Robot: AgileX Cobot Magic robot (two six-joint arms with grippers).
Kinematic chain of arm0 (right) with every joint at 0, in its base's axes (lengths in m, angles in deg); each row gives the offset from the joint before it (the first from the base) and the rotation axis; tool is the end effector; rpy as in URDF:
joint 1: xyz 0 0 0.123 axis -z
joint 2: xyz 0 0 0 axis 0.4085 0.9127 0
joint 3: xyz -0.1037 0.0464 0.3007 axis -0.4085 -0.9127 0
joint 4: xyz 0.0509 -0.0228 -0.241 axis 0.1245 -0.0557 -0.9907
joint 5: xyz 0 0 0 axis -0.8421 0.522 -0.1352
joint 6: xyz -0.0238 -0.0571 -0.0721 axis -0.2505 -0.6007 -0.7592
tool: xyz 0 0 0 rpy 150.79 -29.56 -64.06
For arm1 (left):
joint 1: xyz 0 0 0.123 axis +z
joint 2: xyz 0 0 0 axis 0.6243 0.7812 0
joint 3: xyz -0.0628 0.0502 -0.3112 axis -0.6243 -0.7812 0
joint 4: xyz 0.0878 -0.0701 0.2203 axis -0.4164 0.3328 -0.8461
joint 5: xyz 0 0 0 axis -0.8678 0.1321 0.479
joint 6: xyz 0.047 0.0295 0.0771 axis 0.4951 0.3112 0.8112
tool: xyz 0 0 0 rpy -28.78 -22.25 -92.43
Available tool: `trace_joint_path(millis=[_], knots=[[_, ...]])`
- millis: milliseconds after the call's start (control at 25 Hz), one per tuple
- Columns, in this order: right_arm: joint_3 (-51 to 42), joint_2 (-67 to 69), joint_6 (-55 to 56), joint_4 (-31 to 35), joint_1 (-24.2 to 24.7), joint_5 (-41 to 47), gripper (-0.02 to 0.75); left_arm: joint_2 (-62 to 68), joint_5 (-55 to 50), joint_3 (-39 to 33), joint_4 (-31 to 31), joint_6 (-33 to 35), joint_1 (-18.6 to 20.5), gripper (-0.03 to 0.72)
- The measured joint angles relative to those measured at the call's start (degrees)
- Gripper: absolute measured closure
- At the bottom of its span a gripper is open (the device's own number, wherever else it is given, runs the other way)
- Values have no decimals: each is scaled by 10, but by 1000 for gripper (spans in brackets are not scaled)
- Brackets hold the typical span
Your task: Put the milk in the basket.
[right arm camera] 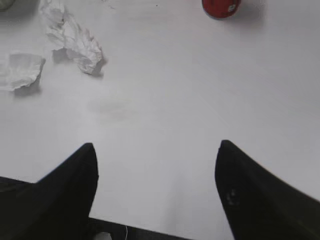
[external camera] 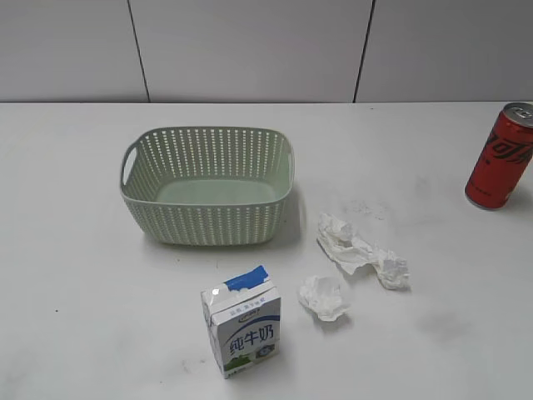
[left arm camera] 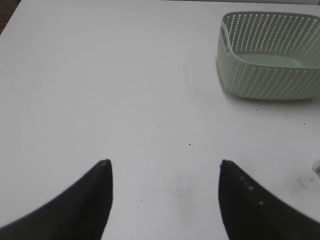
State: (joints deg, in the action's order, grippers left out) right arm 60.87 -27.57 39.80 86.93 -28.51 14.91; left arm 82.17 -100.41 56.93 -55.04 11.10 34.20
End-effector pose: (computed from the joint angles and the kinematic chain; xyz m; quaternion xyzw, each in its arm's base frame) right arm 0.0633 0.0111 0.3140 -0.1316 0.9287 0.0128 0.3465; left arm -0.0429 -0.0098 0.2650 0.0800 0.8595 -0.0722 0.4997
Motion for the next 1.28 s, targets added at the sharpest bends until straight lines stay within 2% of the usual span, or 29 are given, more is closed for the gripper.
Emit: trace_joint_path(millis=[200, 400, 600, 920, 1080, 1280], knots=[[31, 134, -106, 57, -4, -33, 154, 0, 0, 0, 0, 0, 0, 236], [82, 265, -202, 89, -55, -39, 154, 0, 0, 0, 0, 0, 0, 263], [132, 357, -309, 92, -158, -64, 154, 0, 0, 0, 0, 0, 0, 286], [165, 449, -478, 96, -339, -187, 154, 0, 0, 0, 0, 0, 0, 296], [168, 497, -495, 97, -402, -233, 154, 0, 0, 0, 0, 0, 0, 308], [200, 567, -534, 97, -453, -247, 154, 0, 0, 0, 0, 0, 0, 308]])
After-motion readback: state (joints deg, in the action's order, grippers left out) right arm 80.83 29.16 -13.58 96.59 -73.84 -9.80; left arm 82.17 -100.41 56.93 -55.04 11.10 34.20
